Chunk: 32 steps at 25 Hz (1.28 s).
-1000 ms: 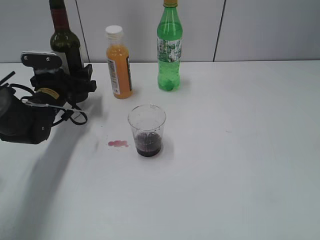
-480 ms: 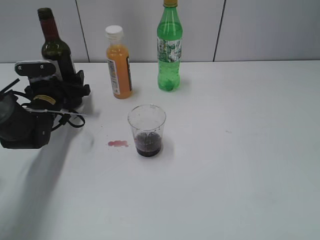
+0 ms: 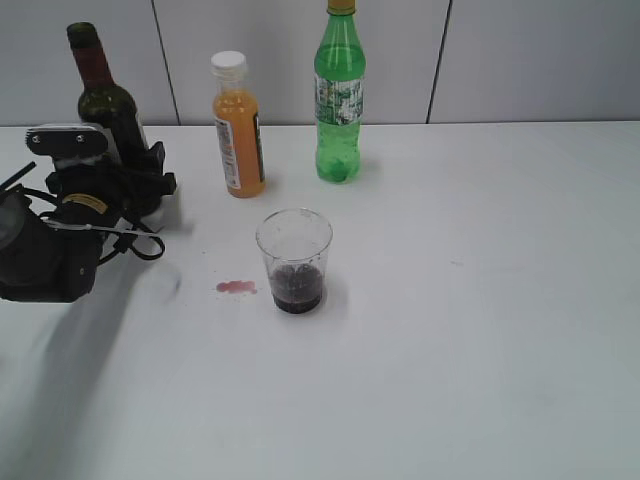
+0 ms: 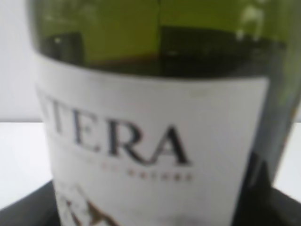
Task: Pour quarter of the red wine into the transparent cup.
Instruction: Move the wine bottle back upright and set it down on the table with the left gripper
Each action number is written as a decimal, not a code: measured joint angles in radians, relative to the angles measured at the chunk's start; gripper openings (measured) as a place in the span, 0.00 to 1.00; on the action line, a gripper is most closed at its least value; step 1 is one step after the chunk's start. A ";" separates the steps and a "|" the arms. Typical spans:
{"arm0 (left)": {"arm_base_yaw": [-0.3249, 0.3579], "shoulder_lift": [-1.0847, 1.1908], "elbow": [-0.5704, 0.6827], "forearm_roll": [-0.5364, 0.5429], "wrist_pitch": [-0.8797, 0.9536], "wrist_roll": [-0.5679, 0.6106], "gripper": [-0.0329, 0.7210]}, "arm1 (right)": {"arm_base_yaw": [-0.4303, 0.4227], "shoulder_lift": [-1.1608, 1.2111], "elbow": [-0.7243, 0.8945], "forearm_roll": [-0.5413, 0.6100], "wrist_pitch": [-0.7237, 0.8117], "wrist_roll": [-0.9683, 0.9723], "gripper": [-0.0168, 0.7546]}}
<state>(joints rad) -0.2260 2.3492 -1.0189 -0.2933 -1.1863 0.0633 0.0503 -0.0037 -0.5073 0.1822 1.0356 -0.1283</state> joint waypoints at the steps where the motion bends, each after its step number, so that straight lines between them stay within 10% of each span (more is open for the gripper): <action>1: 0.000 0.000 0.000 0.000 0.000 0.000 0.78 | 0.000 0.000 0.000 0.000 0.000 0.000 0.78; 32: 0.001 -0.169 0.294 0.038 -0.022 -0.002 0.86 | 0.000 0.000 0.000 0.000 0.000 0.000 0.78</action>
<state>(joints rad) -0.2249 2.1800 -0.7252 -0.2552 -1.2081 0.0614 0.0503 -0.0037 -0.5073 0.1822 1.0359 -0.1283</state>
